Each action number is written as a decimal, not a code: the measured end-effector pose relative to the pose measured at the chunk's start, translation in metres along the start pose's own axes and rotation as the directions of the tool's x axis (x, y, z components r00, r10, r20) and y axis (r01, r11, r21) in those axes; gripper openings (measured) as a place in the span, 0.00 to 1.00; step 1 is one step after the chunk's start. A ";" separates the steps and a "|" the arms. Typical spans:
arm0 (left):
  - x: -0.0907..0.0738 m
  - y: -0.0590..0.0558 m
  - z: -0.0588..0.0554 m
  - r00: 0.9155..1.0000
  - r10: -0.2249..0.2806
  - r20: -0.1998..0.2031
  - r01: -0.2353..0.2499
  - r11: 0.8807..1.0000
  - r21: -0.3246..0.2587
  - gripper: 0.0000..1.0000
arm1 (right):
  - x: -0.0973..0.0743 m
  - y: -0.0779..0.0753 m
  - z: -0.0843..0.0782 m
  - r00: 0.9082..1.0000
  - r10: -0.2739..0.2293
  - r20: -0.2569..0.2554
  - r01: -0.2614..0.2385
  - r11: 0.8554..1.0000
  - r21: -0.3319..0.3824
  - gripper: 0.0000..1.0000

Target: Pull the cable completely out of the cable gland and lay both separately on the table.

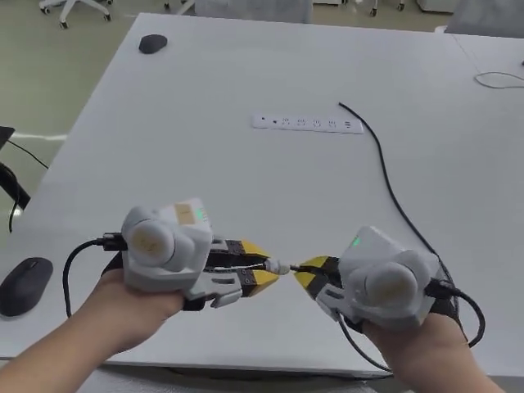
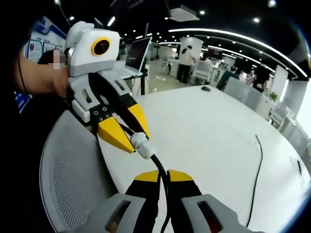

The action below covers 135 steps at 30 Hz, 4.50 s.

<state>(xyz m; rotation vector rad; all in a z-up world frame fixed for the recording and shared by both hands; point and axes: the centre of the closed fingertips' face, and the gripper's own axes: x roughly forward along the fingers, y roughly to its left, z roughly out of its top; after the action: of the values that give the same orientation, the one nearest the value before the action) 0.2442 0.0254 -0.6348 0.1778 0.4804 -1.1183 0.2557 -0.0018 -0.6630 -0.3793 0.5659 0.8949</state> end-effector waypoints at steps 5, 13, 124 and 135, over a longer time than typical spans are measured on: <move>0.001 0.000 0.001 1.000 -0.003 -0.001 0.003 1.000 0.007 0.15 | -0.001 -0.006 -0.007 1.000 -0.018 0.022 0.016 0.994 0.111 0.00; -0.001 0.003 0.004 1.000 0.001 0.010 -0.001 1.000 -0.003 0.15 | -0.003 -0.024 -0.024 0.998 -0.047 0.031 0.037 0.960 0.277 0.00; -0.003 0.012 -0.001 1.000 0.010 0.009 -0.010 0.999 -0.033 0.15 | 0.007 -0.006 0.006 1.000 0.023 0.012 -0.023 1.000 0.004 0.01; -0.006 0.013 0.002 1.000 0.012 0.023 -0.012 1.000 -0.027 0.15 | 0.006 -0.024 -0.017 1.000 -0.005 0.009 0.002 0.955 0.297 0.01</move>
<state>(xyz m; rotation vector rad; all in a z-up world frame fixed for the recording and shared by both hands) 0.2542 0.0350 -0.6312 0.1440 0.4733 -1.1007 0.2733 -0.0208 -0.6781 -0.1028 0.6802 0.7932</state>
